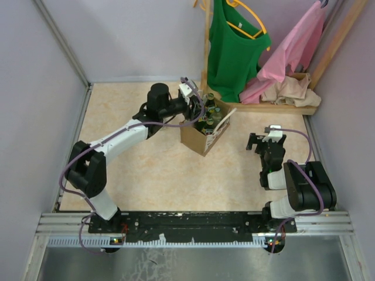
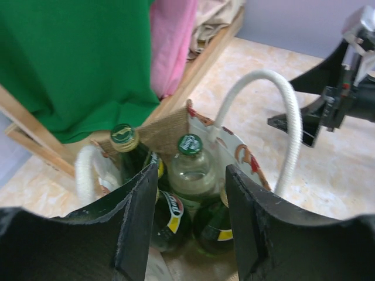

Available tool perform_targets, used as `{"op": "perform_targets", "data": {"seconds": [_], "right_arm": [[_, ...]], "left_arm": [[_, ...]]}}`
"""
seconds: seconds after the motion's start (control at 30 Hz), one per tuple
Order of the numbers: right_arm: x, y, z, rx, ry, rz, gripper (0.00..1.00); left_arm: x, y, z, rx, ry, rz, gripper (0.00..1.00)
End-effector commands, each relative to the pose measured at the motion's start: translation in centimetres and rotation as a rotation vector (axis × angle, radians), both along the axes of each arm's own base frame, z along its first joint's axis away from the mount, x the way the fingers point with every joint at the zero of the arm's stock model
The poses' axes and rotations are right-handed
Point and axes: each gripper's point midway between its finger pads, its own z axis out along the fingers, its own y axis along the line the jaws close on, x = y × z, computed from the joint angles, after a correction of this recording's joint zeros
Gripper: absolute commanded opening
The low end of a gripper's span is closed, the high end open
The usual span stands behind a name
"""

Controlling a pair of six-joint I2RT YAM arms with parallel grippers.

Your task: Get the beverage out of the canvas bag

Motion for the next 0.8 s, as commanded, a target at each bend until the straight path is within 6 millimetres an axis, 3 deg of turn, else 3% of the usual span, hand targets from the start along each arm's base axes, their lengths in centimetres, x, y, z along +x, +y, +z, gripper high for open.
{"op": "perform_targets", "data": {"seconds": [0.0, 0.4, 0.77], "right_arm": [[1.1, -0.1, 2.3, -0.016, -0.078, -0.003, 0.99], [1.1, -0.1, 2.4, -0.016, -0.08, -0.002, 0.99], [1.1, -0.1, 2.4, -0.016, -0.08, -0.002, 0.99]], "left_arm": [[2.5, 0.0, 1.3, -0.022, -0.018, 0.107, 0.57], [3.9, -1.1, -1.3, 0.005, 0.05, 0.111, 0.57], [5.7, -0.7, -3.6, 0.045, 0.08, 0.181, 0.59]]}}
